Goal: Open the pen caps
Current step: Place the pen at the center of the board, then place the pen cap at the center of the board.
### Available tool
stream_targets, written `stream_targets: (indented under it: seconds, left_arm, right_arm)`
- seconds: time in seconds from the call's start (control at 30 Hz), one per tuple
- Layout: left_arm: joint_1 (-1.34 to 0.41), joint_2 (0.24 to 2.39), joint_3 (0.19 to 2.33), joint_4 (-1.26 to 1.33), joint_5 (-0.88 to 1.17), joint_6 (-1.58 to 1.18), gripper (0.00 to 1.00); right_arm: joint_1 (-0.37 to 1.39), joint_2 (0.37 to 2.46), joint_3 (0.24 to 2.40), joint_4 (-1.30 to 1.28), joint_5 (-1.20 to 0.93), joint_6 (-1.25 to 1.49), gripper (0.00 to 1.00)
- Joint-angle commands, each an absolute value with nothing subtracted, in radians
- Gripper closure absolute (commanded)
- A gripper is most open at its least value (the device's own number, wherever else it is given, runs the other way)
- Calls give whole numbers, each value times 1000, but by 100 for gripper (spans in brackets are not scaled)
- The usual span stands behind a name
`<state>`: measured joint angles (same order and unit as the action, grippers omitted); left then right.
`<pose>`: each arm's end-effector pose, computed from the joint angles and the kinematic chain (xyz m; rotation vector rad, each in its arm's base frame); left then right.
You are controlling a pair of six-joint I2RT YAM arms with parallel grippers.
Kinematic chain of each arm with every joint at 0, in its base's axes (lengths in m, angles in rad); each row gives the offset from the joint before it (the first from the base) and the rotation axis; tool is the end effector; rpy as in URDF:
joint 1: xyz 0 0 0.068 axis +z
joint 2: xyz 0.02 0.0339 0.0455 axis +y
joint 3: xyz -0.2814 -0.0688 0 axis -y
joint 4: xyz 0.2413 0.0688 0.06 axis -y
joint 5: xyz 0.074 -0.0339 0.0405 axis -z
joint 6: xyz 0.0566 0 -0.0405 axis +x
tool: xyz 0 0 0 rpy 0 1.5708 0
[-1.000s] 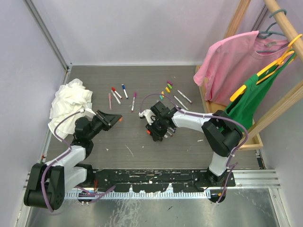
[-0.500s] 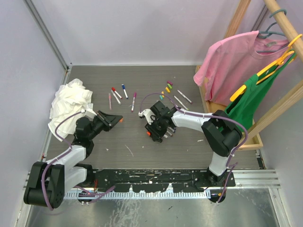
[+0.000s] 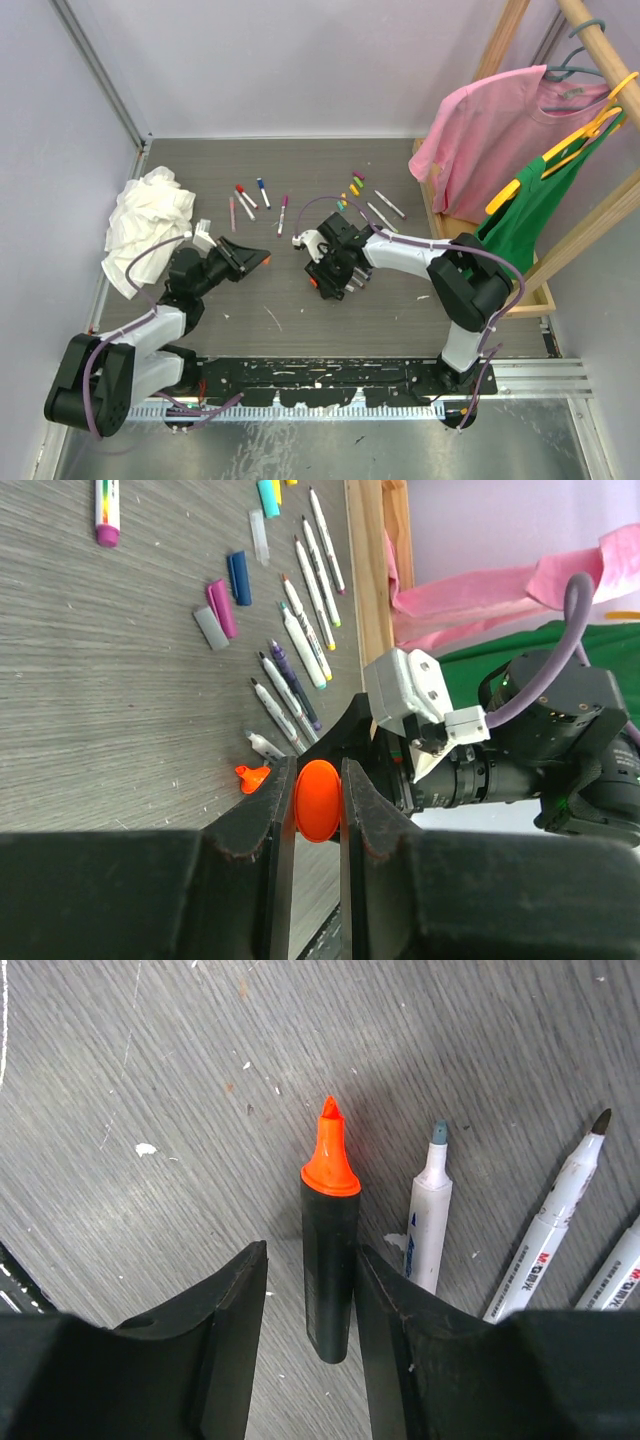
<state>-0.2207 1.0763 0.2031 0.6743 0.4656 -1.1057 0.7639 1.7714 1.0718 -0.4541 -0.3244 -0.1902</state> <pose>0.1989 -0.0707 0.1902 -0.4871 1.9011 -1.3308 0.2410 0.2559 0.1631 -1.3580 2.4183 0.6010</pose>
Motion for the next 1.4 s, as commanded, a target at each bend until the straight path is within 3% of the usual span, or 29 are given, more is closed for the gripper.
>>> stream_targets:
  seconds: [0.0,0.3,0.67,0.83,1.0,1.17,1.37]
  left_arm:
    - [-264,1097,251,696,437,-1068,100]
    - [-363,1138,268,631,296,-1026,100]
    - [-535,1259,471,301,53,-972,100]
    - [-608,1432,654,38,-98,-947,100]
    - [-612,1605,788,-23,-58,-935,99]
    - [-610,1691,863,-31,-70,-918,93]
    - [-589,1741,913,-61,-80,-905,76]
  right_arm:
    - [767,1689,1114,-462,-320,-221,54]
    - [739,1610,1110,-462,-348,-238,50]
    - [636,1503,1141,-533,-488,-333,48]
    - [563,1453,1128,-538,-557,-349,48]
    - [546,1456,1123,-539,-565,-354,48]
    - [545,1459,1122,-543,-560,-363,48]
    - [543,1454,1120,-544,-566,-366,48]
